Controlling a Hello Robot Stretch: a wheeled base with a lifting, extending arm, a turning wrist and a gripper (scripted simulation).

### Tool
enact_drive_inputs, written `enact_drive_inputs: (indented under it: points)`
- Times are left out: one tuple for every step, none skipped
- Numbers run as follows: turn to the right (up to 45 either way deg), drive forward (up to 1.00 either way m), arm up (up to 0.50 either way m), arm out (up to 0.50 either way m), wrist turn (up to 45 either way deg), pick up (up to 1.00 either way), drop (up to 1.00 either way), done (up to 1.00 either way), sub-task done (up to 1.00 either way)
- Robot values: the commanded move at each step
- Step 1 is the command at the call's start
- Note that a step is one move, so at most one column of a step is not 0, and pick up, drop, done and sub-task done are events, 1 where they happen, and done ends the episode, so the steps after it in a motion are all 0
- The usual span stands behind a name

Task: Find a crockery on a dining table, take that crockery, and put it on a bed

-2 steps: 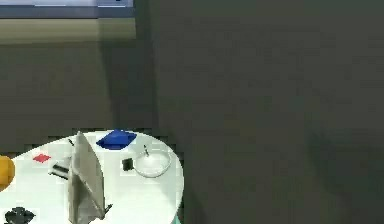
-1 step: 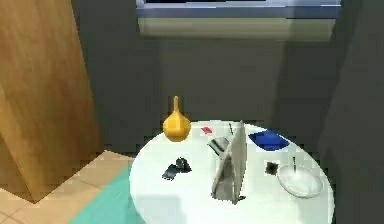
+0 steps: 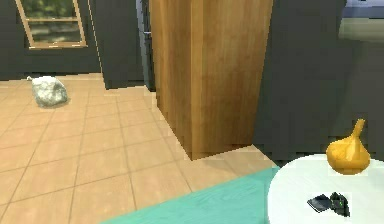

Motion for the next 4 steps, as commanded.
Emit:
enact_drive_inputs:
  points:
    - [-9.0, 0.0, 0.0, 0.0, 0.0, 0.0, 0.0, 0.0, 0.0]
    - [0.0, 0.0, 0.5, 0.0, 0.0, 0.0, 0.0, 0.0, 0.0]
    - [0.0, 0.0, 0.36, 0.0, 0.0, 0.0, 0.0, 0.0, 0.0]
    - [0.0, 0.0, 0.0, 0.5, 0.0, 0.0, 0.0, 0.0, 0.0]
